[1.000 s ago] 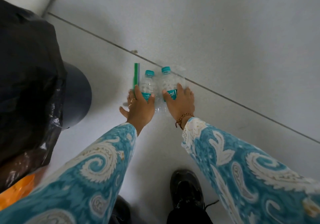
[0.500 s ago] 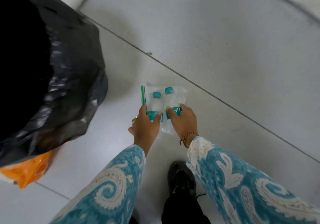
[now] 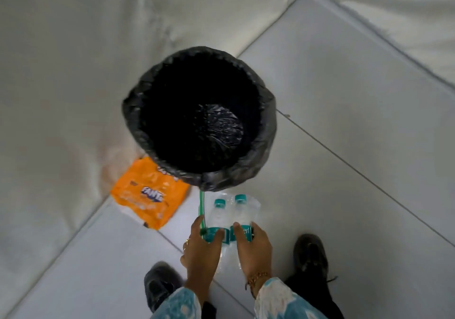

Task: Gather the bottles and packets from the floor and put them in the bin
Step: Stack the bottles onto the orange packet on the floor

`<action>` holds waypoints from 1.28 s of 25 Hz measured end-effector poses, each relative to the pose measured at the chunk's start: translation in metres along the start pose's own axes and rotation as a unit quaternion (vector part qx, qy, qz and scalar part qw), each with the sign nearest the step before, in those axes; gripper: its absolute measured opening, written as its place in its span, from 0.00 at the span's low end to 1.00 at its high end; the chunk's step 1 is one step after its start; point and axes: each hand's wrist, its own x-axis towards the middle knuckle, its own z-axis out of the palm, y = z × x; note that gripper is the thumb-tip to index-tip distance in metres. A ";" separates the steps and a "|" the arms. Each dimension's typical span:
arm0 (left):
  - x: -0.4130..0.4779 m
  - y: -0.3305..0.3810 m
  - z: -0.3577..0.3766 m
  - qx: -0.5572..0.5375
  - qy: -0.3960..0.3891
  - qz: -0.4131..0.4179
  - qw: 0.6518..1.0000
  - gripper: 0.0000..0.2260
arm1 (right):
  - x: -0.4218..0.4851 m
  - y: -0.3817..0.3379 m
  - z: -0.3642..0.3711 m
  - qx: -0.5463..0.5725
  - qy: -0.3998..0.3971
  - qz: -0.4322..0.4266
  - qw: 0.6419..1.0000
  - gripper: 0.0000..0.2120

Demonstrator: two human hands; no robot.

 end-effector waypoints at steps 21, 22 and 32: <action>0.248 -0.070 -0.150 0.172 0.009 0.176 0.969 0.25 | 0.043 -0.009 0.285 -0.056 -0.020 -0.010 0.998 0.24; 0.252 -0.073 -0.149 0.187 0.020 0.174 0.967 0.24 | 0.046 -0.006 0.289 -0.074 -0.023 -0.004 0.997 0.26; 0.247 -0.057 -0.158 0.361 0.092 0.344 0.862 0.24 | 0.050 0.009 0.281 -0.326 0.078 -0.116 0.935 0.32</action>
